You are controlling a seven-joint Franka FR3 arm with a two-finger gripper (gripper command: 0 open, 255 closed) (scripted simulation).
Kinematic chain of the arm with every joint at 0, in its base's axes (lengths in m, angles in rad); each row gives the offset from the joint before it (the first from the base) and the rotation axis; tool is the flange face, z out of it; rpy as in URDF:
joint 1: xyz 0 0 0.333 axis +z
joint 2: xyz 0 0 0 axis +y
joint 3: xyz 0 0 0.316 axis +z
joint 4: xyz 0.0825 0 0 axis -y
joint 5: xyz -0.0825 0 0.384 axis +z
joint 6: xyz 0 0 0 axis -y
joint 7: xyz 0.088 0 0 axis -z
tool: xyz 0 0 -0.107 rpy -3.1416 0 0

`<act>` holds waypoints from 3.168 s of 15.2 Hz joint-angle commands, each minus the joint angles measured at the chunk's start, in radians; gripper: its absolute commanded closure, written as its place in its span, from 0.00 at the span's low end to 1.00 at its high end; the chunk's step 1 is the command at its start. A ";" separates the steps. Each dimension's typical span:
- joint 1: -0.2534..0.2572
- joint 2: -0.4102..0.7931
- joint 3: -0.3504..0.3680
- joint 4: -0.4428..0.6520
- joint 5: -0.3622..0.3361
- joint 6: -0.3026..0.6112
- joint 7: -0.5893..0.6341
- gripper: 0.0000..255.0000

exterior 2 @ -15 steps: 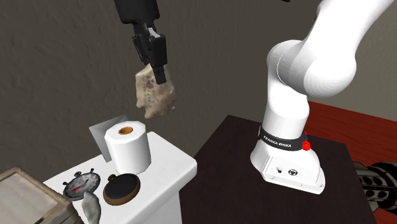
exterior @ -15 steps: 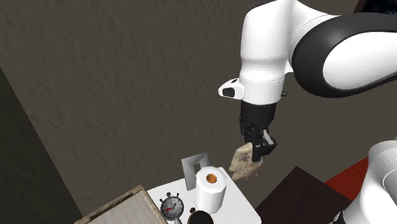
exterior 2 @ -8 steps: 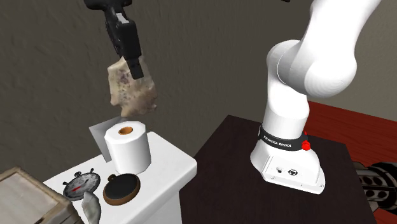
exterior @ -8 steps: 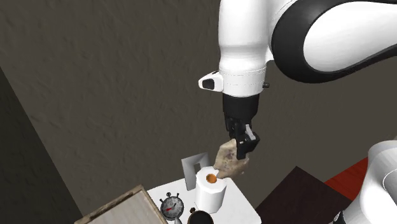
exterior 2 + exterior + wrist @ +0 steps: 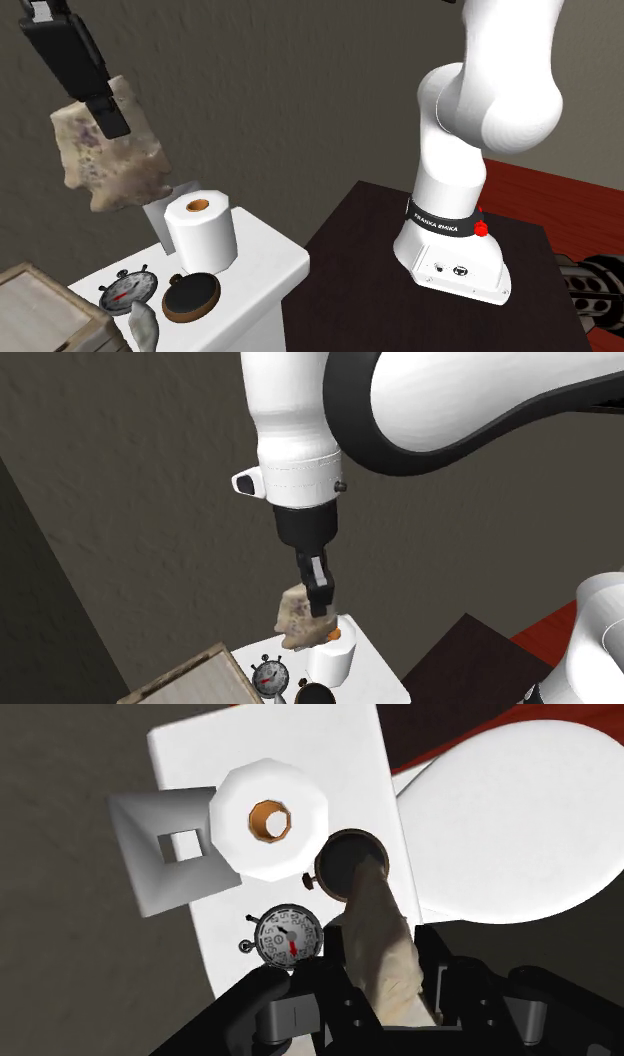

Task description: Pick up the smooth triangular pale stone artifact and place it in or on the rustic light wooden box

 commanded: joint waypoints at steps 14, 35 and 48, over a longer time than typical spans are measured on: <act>0.184 0.611 0.064 0.840 -0.170 -0.260 0.220 1.00; 0.154 0.598 0.059 0.561 -0.169 0.003 0.227 1.00; 0.163 0.606 0.060 0.642 -0.170 -0.068 0.225 0.00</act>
